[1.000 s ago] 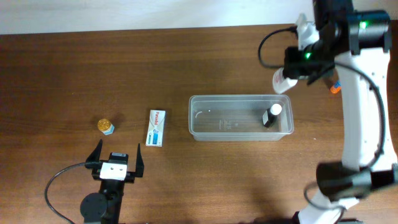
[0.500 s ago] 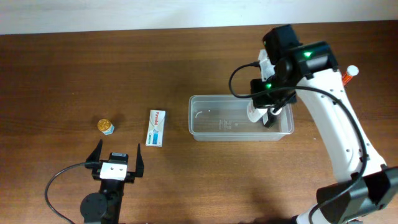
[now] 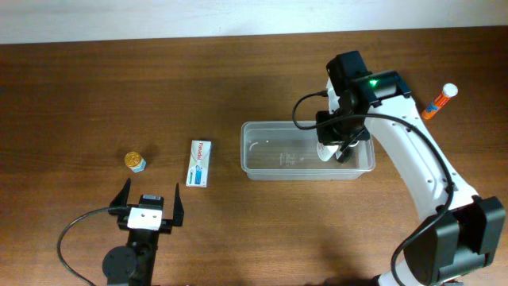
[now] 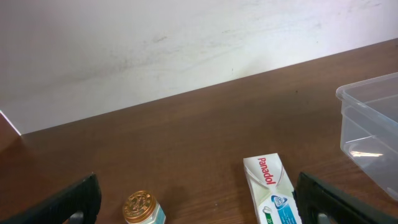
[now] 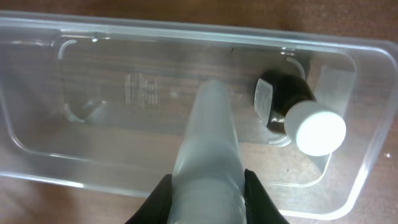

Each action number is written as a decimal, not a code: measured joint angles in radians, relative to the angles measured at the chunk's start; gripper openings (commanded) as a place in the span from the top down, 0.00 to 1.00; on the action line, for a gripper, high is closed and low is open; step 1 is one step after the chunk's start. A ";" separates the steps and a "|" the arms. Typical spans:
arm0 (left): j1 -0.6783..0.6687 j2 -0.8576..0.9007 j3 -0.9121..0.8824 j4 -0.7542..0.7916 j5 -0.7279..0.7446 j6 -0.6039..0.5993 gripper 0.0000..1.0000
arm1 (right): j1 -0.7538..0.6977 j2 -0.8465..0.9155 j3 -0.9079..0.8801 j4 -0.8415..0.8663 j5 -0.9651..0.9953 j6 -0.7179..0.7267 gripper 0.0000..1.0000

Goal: Pack container

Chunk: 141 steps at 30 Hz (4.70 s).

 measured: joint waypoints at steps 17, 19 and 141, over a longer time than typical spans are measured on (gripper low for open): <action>0.000 0.000 0.000 0.000 0.000 0.000 0.01 | 0.000 0.080 -0.062 0.098 0.025 0.006 0.78; 0.000 0.000 0.000 0.000 0.000 0.000 0.01 | -0.002 0.091 -0.063 0.105 0.027 0.005 0.78; 0.000 0.000 0.000 0.000 0.000 0.000 0.01 | -0.773 0.258 0.575 -0.262 0.035 -0.023 0.02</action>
